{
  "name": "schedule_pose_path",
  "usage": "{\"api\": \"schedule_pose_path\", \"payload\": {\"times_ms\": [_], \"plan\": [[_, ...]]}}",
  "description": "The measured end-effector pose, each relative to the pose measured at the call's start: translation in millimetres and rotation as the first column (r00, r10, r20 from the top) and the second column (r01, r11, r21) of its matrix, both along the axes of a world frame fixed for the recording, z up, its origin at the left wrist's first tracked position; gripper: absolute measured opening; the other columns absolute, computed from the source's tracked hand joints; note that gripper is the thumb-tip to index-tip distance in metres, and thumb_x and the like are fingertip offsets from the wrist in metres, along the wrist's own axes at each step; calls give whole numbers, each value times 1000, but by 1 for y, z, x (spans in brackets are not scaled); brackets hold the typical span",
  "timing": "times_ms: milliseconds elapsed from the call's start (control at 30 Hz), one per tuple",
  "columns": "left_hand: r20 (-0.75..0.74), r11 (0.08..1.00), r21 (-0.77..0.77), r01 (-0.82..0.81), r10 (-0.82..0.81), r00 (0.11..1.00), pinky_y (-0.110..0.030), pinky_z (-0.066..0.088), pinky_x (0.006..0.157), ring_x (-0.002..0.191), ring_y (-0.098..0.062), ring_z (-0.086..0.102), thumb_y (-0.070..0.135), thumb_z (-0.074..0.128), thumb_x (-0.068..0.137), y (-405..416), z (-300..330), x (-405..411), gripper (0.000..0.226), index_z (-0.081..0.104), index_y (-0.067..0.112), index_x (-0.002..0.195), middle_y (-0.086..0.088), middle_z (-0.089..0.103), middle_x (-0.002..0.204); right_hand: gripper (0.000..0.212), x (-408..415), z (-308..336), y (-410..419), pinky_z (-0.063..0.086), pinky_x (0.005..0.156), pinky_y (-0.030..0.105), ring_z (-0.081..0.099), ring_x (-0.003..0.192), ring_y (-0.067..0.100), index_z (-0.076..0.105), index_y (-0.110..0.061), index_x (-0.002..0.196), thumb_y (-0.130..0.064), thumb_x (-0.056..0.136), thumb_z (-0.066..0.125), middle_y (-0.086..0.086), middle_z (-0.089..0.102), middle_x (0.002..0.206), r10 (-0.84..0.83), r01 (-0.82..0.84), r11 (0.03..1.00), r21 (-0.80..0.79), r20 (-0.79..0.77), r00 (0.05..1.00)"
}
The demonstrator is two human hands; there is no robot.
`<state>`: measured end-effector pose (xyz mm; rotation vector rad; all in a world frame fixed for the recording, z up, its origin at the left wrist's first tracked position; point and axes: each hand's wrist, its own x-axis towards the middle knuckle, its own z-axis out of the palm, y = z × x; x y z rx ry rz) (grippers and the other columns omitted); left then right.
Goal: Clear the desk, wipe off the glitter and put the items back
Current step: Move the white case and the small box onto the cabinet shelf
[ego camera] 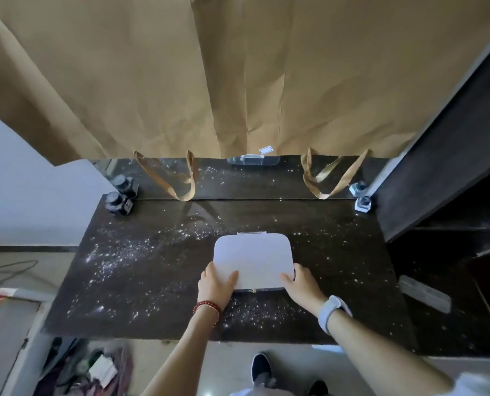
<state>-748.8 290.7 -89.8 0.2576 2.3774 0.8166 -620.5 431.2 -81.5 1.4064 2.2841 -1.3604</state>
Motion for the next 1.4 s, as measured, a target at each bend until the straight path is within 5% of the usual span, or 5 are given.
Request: {"api": "schedule_pose_path", "payload": {"times_ms": [500, 833, 1033, 1167, 1400], "plan": [[-255, 936, 290, 199, -125, 959, -40, 44, 92, 109, -23, 45, 31, 73, 72, 40, 30, 49, 66, 41, 11, 126, -7, 46, 119, 44, 69, 29, 13, 45, 77, 25, 51, 76, 14, 42, -4, 130, -17, 90, 55, 4, 40, 105, -201, 298, 919, 257, -344, 917], [-367, 799, 319, 509, -391, 844, -28, 37, 93, 111, -21, 43, 38, 69, 73, 143, 51, 167, 72, 38, 6, 130, -8, 47, 118, 33, 206, 36, 75, 49, 79, 12, 51, 92, 10, 44, -7, 122, -11, 89, 49, -3, 42, 107, -353, 578, 775, 255, -583, 732], [-347, 767, 267, 584, -489, 800, -28, 34, 101, 119, -18, 37, 39, 65, 79, 228, 61, 240, 76, 27, 9, 137, -6, 40, 127, 36, 276, 44, 158, 42, 64, 2, 47, 87, -12, 42, -4, 127, -10, 92, 48, 10, 41, 113, -486, 667, 712, 221, -531, 694], [-334, 781, 284, 556, -463, 821, -27, 32, 99, 120, -20, 35, 35, 64, 80, 286, 65, 267, 74, 25, 8, 137, -8, 39, 126, 39, 290, 56, 227, 40, 71, 24, 44, 81, 13, 40, -3, 130, -15, 93, 48, 11, 39, 111, -486, 654, 694, 300, -475, 734], [-251, 880, 165, 445, -399, 882, -41, 30, 106, 127, -31, 31, 45, 58, 83, 349, 59, 273, 83, 17, 4, 141, -15, 34, 136, 27, 278, 51, 314, 38, 70, 32, 46, 79, 24, 46, -4, 115, -19, 93, 46, 14, 43, 99, -374, 502, 800, 328, -380, 846]]}}
